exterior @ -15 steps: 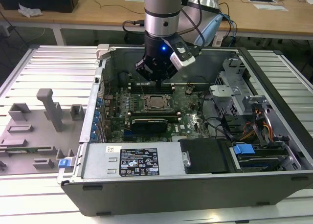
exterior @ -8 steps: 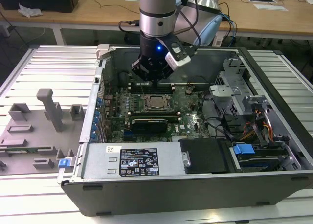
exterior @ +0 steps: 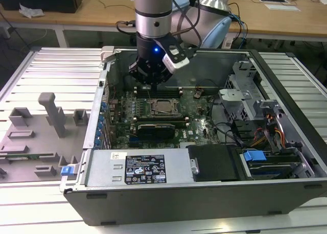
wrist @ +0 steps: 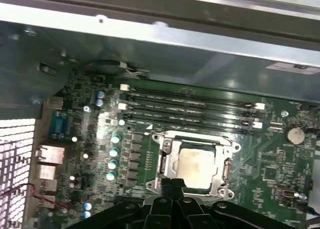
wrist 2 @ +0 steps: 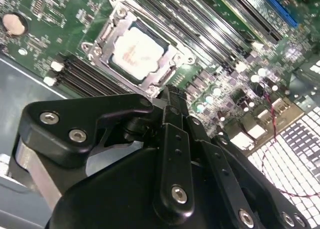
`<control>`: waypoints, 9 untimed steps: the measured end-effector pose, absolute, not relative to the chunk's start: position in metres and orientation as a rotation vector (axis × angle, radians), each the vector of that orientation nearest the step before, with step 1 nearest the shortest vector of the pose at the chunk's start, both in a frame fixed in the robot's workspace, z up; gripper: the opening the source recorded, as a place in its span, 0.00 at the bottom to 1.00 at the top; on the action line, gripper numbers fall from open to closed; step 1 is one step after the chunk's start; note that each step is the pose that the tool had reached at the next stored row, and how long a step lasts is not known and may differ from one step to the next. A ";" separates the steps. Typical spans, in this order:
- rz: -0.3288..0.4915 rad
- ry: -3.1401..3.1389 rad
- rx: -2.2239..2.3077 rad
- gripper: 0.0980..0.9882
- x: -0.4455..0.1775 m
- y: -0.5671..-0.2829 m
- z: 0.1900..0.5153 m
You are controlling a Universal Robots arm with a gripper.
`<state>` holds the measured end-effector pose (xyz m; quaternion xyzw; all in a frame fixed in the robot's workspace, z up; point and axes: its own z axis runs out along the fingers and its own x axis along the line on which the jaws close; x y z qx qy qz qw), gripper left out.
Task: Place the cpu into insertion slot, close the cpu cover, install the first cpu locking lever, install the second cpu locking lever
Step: 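Install the first cpu locking lever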
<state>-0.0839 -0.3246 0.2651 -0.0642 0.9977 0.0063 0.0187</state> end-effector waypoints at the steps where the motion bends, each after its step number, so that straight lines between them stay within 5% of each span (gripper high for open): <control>1: 0.021 3.096 -0.199 0.01 -0.089 -0.325 0.265; 9: 0.152 3.083 -0.196 0.01 -0.109 -0.324 0.264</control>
